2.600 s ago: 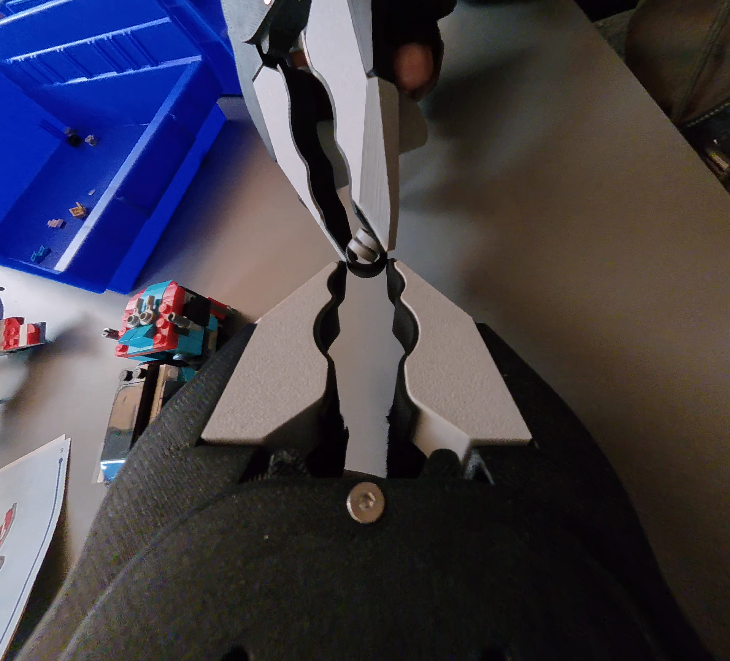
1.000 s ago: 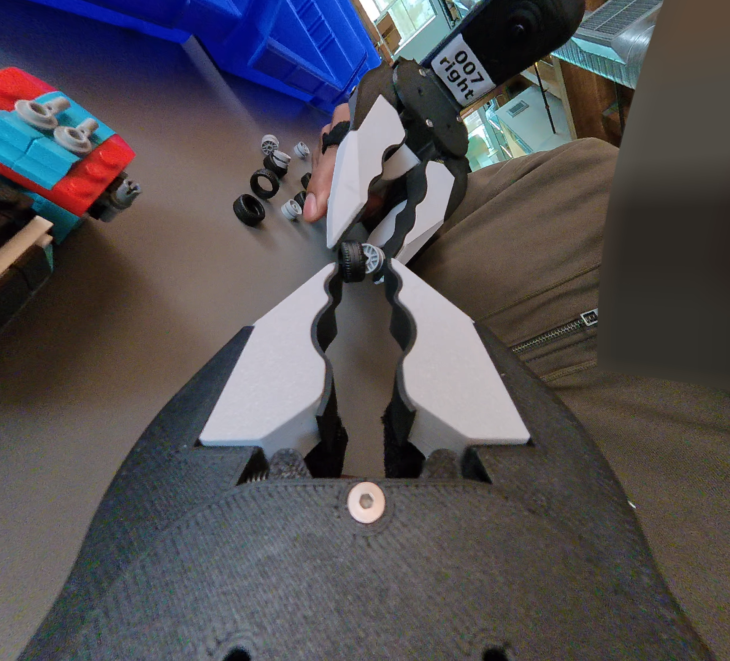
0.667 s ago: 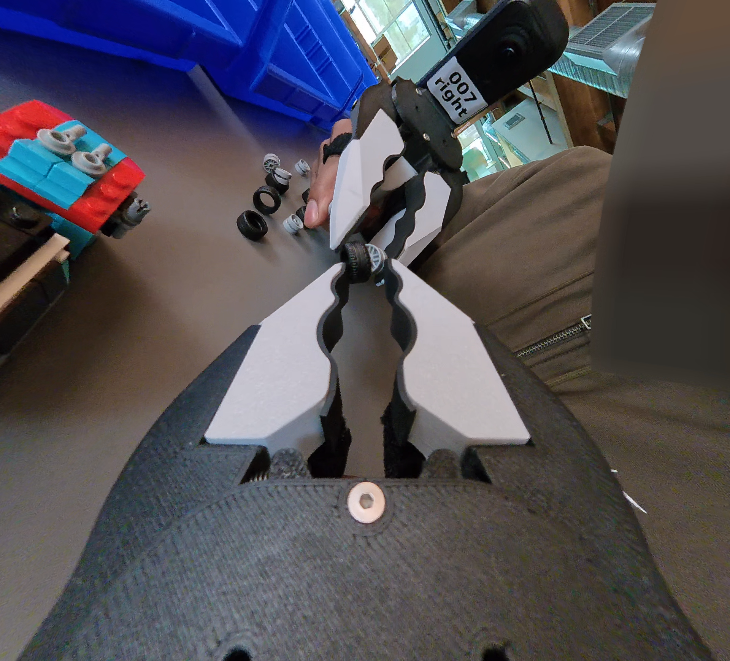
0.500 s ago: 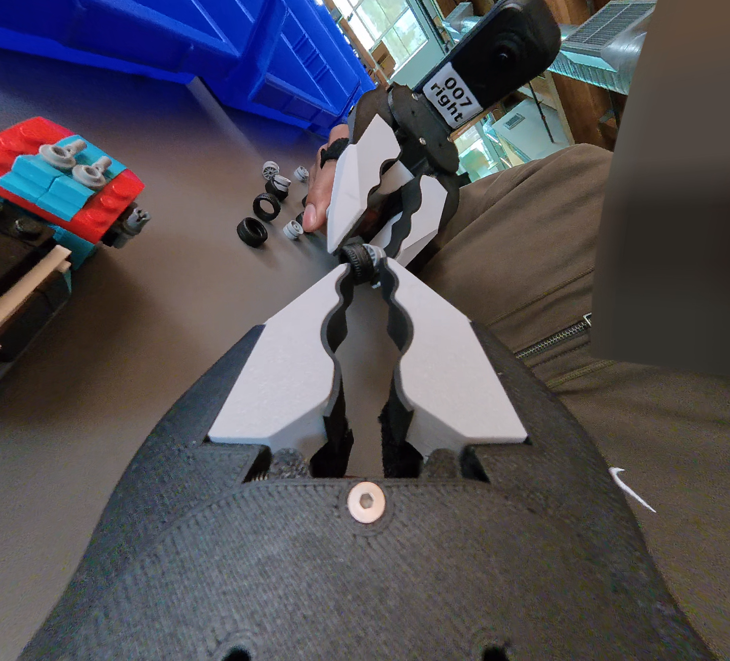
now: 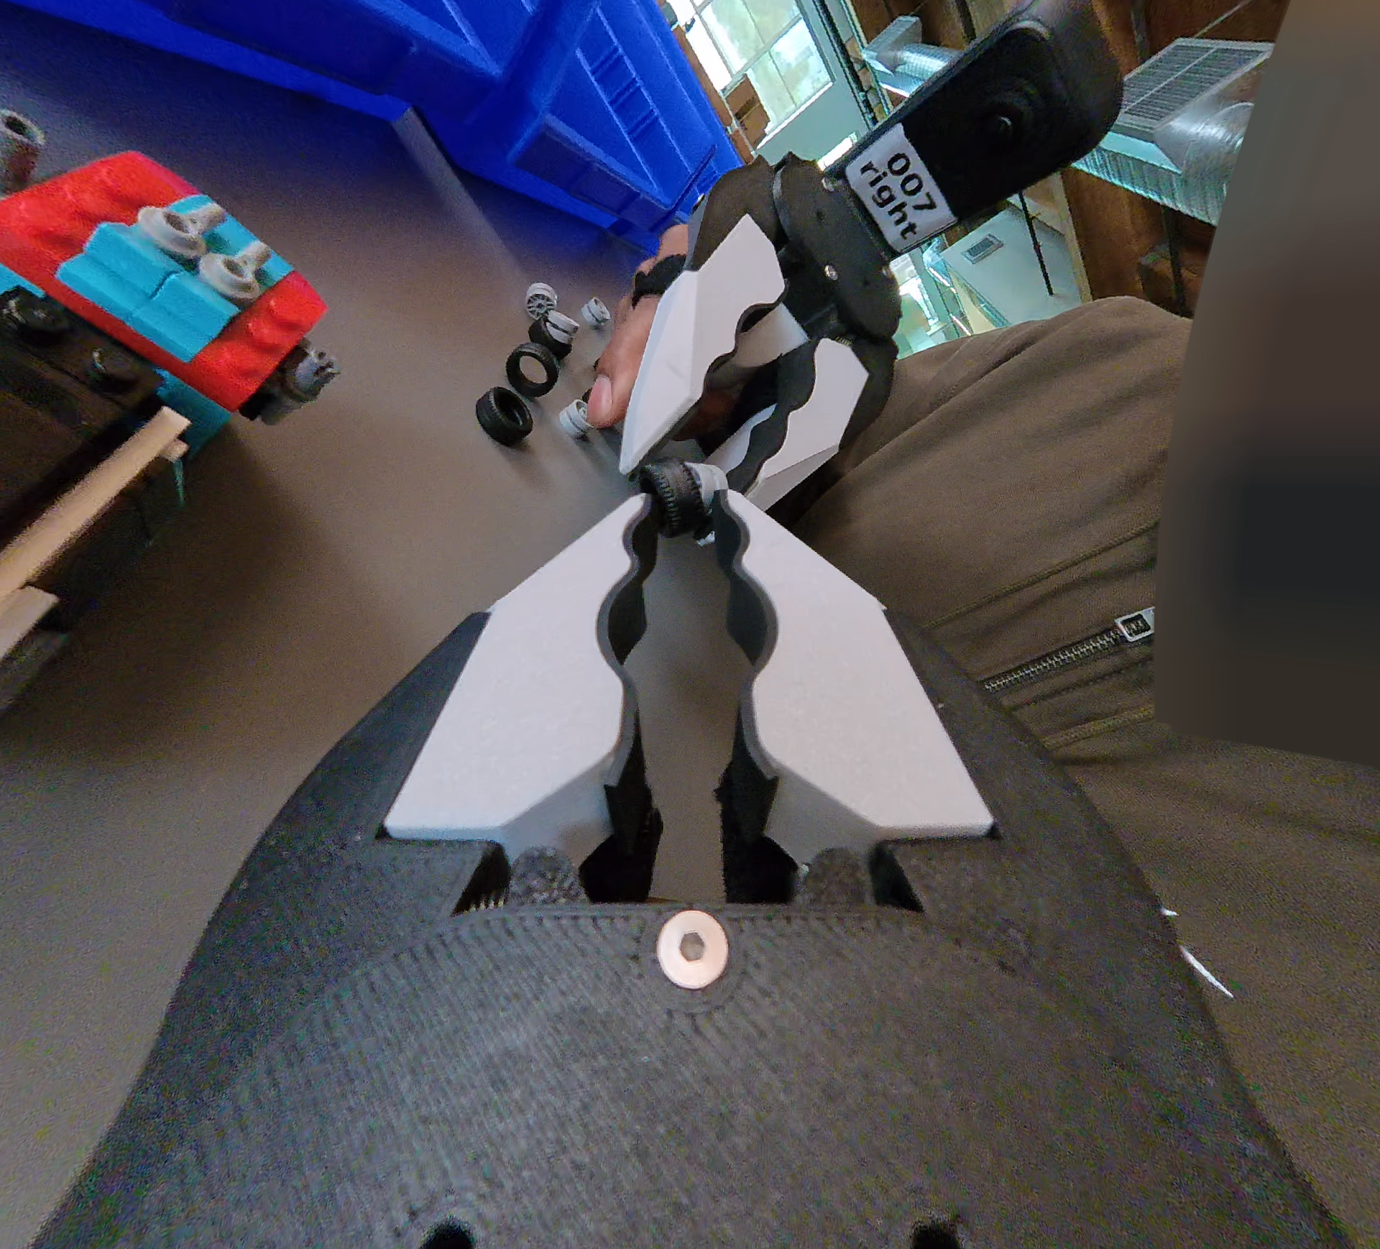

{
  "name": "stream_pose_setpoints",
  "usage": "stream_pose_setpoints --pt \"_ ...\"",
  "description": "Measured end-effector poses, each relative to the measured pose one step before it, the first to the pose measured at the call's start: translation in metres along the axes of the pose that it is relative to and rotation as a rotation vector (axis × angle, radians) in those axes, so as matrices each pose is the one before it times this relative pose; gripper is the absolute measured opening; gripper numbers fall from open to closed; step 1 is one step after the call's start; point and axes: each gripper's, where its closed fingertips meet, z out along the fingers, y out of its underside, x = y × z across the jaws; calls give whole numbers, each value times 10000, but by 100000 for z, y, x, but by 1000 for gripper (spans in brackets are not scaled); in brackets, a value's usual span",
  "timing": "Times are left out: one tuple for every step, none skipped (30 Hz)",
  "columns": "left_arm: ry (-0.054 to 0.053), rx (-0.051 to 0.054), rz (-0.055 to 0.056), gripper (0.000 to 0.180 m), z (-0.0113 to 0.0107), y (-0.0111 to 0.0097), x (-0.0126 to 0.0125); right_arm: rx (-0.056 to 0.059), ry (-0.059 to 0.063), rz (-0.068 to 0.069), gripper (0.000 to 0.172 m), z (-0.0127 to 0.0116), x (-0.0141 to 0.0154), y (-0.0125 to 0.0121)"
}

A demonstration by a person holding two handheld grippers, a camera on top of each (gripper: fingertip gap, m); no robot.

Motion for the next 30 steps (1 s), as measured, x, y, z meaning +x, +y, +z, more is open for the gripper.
stream_pose_setpoints --pt "-68 3 -27 16 2 -10 -119 -44 -1 72 24 7 36 67" --pt "-85 -2 -43 19 8 -15 -150 -24 4 48 24 0 20 31" --pt "-69 -2 -50 24 -10 -7 -132 -17 22 24 24 -13 55 31" --pt "-28 3 -37 27 2 -18 -62 -23 46 -1 24 -6 74 26" --pt "-12 -3 -11 31 17 -7 -15 -17 61 -39 24 3 80 20" --pt "-23 -11 -2 35 41 3 -20 -15 51 -75 24 3 30 12" --pt "-32 -9 -5 38 53 7 -24 -16 36 -90 24 16 -23 11" --pt "-27 14 -8 40 59 -23 -16 -16 28 -101 24 30 -58 5" --pt "-21 41 -4 41 78 -51 10 -16 31 -121 24 44 -73 -1" --pt "-3 20 2 41 84 -8 45 -18 32 -146 24 43 -83 11" --pt "0 -38 34 40 111 72 72 -13 38 -166 24 40 -80 -8" --pt "-30 -74 76 39 104 141 54 -4 57 -174 24 36 -47 -20" --pt "-76 -63 93 38 81 119 -28 -2 73 -171 24 14 -13 -28" --pt "-49 24 80 37 9 -33 -11 -19 89 -178 24 11 24 8" --pt "-32 55 40 31 -49 -93 -11 -3 112 -184 24 5 82 -10" --pt "-13 56 57 29 -48 -87 10 35 104 -156 24 -18 67 -75" --pt "41 32 7 27 -22 -56 87 30 92 -121 24 -15 56 -83" --pt "74 36 -5 24 -7 -51 127 1 83 -105 24 2 68 -26" --pt "-19 34 8 24 15 -30 -21 -12 69 -89 24 4 56 10" --pt "-27 7 25 24 17 10 -50 -17 43 -63 24 6 29 39" --pt "-5 9 -4 24 0 -2 -48 -9 24 -34 24 12 13 20" --pt "11 40 -18 24 3 -44 -18 8 29 -16 24 -7 34 -8" --pt "19 45 -10 24 -7 -70 -3 22 31 -13 24 -15 38 -40" --pt "6 41 12 23 -13 -59 6 28 24 -10 24 -26 41 -62" --pt "-11 45 45 23 -3 -76 3 26 28 -8 24 -38 36 -55" --pt "-20 36 68 23 -13 -73 18 18 35 -16 24 -16 56 -34" --pt "-26 24 65 23 -1 -52 4 2 43 -27 24 -18 52 -9" --pt "-29 39 47 17 -20 -64 3 -12 74 -35 24 0 105 20" --pt "-27 10 58 17 1 -21 -7 13 43 -41 23 -1 40 -22" --pt "3 9 88 17 -2 -17 57 27 13 -30 23 -12 -16 -54"
